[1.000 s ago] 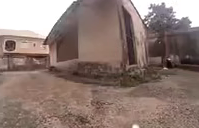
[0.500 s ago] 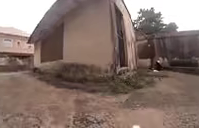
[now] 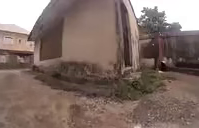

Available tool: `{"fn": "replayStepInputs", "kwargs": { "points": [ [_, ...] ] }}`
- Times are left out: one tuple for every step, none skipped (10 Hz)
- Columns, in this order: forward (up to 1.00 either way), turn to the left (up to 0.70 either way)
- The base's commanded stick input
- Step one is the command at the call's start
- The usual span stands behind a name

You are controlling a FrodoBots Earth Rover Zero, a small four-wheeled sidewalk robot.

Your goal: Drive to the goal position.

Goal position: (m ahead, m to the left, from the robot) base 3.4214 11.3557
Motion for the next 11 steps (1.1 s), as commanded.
{"fn": "replayStepInputs", "kwargs": {
  "points": [
    [0.0,0.0],
    [0.0,-0.01],
    [0.0,-0.27],
    [0.0,-0.45],
    [0.0,-0.45],
    [0.0,-0.45],
    [0.0,-0.45],
    [0.0,-0.45],
    [0.0,-0.45],
    [0.0,-0.45],
    [0.0,-0.45]
  ]
}}
